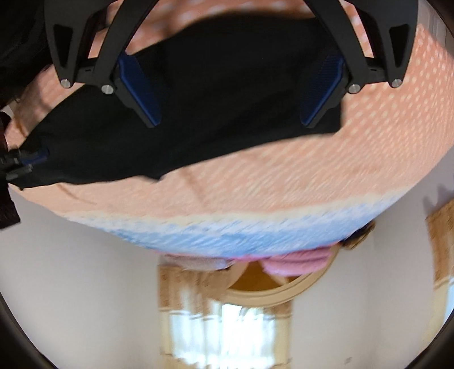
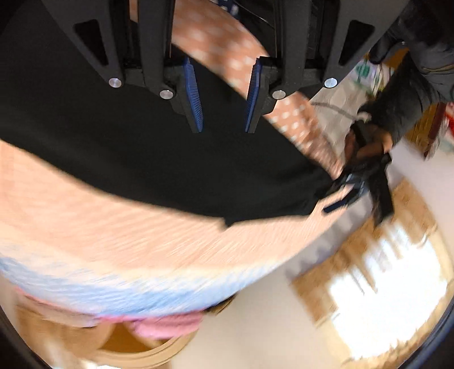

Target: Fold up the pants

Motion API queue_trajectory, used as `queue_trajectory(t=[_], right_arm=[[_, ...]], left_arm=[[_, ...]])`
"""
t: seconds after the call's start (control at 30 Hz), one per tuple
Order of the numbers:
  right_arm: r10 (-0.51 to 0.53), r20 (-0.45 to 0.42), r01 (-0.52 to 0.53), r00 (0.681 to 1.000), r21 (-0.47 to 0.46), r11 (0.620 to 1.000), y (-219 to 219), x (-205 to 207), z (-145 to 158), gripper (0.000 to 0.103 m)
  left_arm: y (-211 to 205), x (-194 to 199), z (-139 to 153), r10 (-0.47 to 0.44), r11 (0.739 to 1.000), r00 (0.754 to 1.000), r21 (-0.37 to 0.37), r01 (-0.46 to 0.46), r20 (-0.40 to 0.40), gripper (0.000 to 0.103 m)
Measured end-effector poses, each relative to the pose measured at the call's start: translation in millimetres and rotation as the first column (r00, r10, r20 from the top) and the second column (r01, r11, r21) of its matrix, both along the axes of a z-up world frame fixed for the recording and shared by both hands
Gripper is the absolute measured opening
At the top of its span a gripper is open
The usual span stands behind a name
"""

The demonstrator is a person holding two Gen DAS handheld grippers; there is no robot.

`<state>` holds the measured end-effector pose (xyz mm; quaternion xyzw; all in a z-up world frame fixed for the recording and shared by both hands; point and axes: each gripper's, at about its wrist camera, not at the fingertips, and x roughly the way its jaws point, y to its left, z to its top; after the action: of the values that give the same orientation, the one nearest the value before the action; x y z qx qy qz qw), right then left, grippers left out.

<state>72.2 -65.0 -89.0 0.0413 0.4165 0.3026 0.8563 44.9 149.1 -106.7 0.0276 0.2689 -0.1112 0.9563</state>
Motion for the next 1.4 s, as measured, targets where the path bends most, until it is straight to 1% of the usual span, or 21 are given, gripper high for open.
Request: queue_trajectory(t=[0.13, 0.17, 0.23, 0.3, 0.4, 0.5, 0.6, 0.7, 0.83, 0.87, 0.9, 0.93, 1.03, 1.1, 1.17, 1.2, 1.23, 1.27, 1.3, 1.33, 1.4], right_arm=[[-0.235, 0.053, 0.234, 0.971, 0.014, 0.972, -93.4, -15.4, 25.7, 0.039], [-0.331, 0.069, 0.331, 0.941, 0.01, 0.944, -129.9, -25.0, 34.7, 0.04], [-0.451, 0.09, 0.451, 0.888, 0.025, 0.892, -176.7, -42.3, 47.5, 0.04], [-0.583, 0.085, 0.581, 0.808, 0.056, 0.812, -232.7, -64.4, 59.9, 0.04], [-0.751, -0.015, 0.747, 0.66, 0.122, 0.654, -313.5, -101.9, 64.9, 0.04], [-0.8, -0.111, 0.806, 0.589, 0.155, 0.572, -352.9, -125.4, 57.9, 0.04], [-0.785, -0.192, 0.806, 0.589, 0.198, 0.557, -365.4, -129.4, 44.7, 0.04], [-0.739, -0.282, 0.791, 0.612, 0.22, 0.571, -365.8, -121.0, 24.2, 0.04], [-0.733, -0.336, 0.805, 0.591, 0.191, 0.562, -363.0, -102.7, 1.7, 0.04], [-0.73, -0.343, 0.805, 0.591, 0.193, 0.561, -360.2, -100.1, 0.7, 0.036], [-0.728, -0.336, 0.8, 0.598, 0.192, 0.568, -359.8, -96.9, 1.8, 0.011], [-0.728, -0.313, 0.791, 0.611, 0.19, 0.582, -358.4, -94.3, 7.4, 0.003], [-0.741, -0.226, 0.774, 0.633, 0.214, 0.596, -357.3, -94.7, 35.6, 0.003], [-0.742, -0.177, 0.762, 0.647, 0.17, 0.624, -352.4, -93.2, 50.0, 0.003], [-0.76, -0.159, 0.776, 0.63, 0.099, 0.622, -350.3, -98.3, 54.8, 0.008], [-0.766, -0.178, 0.786, 0.618, 0.11, 0.608, -355.1, -104.6, 52.1, 0.025], [-0.777, -0.201, 0.802, 0.597, 0.123, 0.585, -359.9, -112.9, 48.4, 0.057], [-0.788, -0.218, 0.818, 0.575, 0.141, 0.557, -365.7, -123.8, 44.5, 0.069], [-0.798, -0.224, 0.829, 0.559, 0.153, 0.538, -369.4, -132.4, 42.2, 0.075], [-0.808, -0.232, 0.84, 0.542, 0.165, 0.516, -373.4, -145.2, 37.4, 0.075], [-0.806, -0.255, 0.845, 0.534, 0.18, 0.503, -379.3, -160.8, 28.1, 0.075]], left_arm=[[-51.1, 8.5, 10.3, -0.121, 0.993, 0.992, -0.001, 0.121, 0.022, 0.102], [-66.5, 13.1, 9.4, -0.155, 0.988, 0.988, -0.009, 0.155, 0.01, 0.102], [-87.4, 19.4, 6.0, -0.208, 0.978, 0.978, -0.021, 0.208, -0.001, 0.102], [-106.5, 23.8, 0.8, -0.244, 0.97, 0.97, -0.002, 0.244, -0.016, 0.102], [-128.1, 28.1, -5.7, -0.285, 0.958, 0.958, 0.014, 0.286, -0.031, 0.102], [-136.1, 29.5, -6.8, -0.312, 0.95, 0.949, -0.005, 0.312, -0.042, 0.102], [-143.7, 32.4, -9.9, -0.317, 0.948, 0.947, 0.013, 0.319, -0.057, 0.102], [-148.3, 32.8, -13.7, -0.315, 0.949, 0.946, 0.009, 0.317, -0.077, 0.102], [-148.5, 33.7, -20.7, -0.302, 0.953, 0.948, 0.006, 0.304, -0.097, 0.102], [-148.1, 33.6, -22.2, -0.299, 0.954, 0.949, 0.002, 0.301, -0.103, 0.102], [-148.1, 34.4, -22.9, -0.298, 0.954, 0.949, -0.002, 0.3, -0.106, 0.102], [-146.9, 34.7, -23.0, -0.298, 0.954, 0.948, -0.009, 0.299, -0.108, 0.102], [-145.4, 36.8, -23.3, -0.302, 0.953, 0.946, -0.025, 0.301, -0.117, 0.102], [-145.8, 37.1, -23.9, -0.304, 0.952, 0.945, -0.026, 0.304, -0.121, 0.102], [-146.1, 35.1, -23.6, -0.306, 0.952, 0.945, -0.024, 0.305, -0.115, 0.102], [-145.8, 35.2, -23.6, -0.305, 0.952, 0.946, -0.025, 0.304, -0.113, 0.102], [-145.6, 34.7, -23.7, -0.306, 0.952, 0.945, -0.027, 0.305, -0.112, 0.102], [-145.2, 34.1, -23.8, -0.308, 0.952, 0.945, -0.031, 0.306, -0.109, 0.102], [-144.8, 34.8, -23.8, -0.308, 0.951, 0.945, -0.034, 0.306, -0.108, 0.102], [-144.0, 34.7, -23.6, -0.309, 0.951, 0.945, -0.04, 0.307, -0.107, 0.102], [-143.3, 35.3, -23.0, -0.312, 0.95, 0.944, -0.05, 0.308, -0.108, 0.102]])
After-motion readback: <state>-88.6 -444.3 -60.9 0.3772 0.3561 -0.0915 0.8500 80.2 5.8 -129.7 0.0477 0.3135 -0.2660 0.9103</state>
